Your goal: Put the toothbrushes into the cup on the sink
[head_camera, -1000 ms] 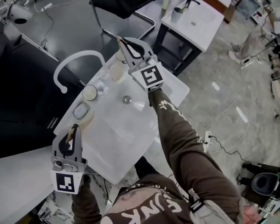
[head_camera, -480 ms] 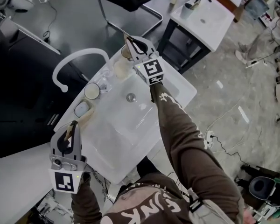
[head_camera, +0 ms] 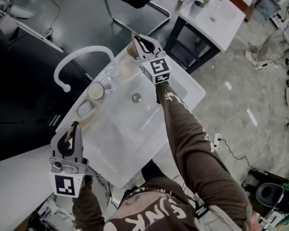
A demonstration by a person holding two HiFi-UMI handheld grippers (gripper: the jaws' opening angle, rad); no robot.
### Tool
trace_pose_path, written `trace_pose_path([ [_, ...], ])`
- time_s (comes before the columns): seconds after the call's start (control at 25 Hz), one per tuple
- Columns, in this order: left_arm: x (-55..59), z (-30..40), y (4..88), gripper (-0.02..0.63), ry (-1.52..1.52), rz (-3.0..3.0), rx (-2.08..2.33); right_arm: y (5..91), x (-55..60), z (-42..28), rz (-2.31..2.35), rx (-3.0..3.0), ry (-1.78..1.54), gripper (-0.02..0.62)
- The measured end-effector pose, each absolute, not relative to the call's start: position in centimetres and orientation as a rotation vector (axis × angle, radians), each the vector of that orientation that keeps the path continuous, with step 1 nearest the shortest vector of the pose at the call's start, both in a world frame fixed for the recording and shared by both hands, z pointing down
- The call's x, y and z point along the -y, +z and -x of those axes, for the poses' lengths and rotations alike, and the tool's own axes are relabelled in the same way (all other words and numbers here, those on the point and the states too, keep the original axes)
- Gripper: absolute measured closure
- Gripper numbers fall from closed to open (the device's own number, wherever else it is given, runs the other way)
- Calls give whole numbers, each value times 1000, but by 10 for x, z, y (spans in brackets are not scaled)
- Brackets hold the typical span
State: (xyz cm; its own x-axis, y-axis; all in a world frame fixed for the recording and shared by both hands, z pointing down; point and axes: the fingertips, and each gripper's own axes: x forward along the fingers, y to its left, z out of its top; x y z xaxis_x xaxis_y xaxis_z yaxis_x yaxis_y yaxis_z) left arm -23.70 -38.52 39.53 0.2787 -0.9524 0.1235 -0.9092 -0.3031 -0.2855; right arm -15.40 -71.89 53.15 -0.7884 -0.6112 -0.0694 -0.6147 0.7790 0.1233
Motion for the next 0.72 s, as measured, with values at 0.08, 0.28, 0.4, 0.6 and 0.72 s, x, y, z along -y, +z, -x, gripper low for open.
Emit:
trace_pose_path([
  [0.08, 388, 238, 394, 600, -412, 2373, -1736, 528, 717, 153, 1006, -2931, 221, 561],
  [0.28, 403, 239, 383, 600, -418, 2334, -1687, 513, 707, 150, 944, -2917, 222, 457],
  [0.4, 418, 239, 382, 600, -427, 2316, -1647, 500, 699, 148, 905, -2900, 252, 436],
  [0.6, 445, 242, 403, 600, -455, 2330, -1631, 473, 681, 140, 868, -2842, 246, 426],
  [0.72, 461, 247, 425, 600, -480, 2345, -1638, 454, 670, 131, 838, -2812, 260, 426],
])
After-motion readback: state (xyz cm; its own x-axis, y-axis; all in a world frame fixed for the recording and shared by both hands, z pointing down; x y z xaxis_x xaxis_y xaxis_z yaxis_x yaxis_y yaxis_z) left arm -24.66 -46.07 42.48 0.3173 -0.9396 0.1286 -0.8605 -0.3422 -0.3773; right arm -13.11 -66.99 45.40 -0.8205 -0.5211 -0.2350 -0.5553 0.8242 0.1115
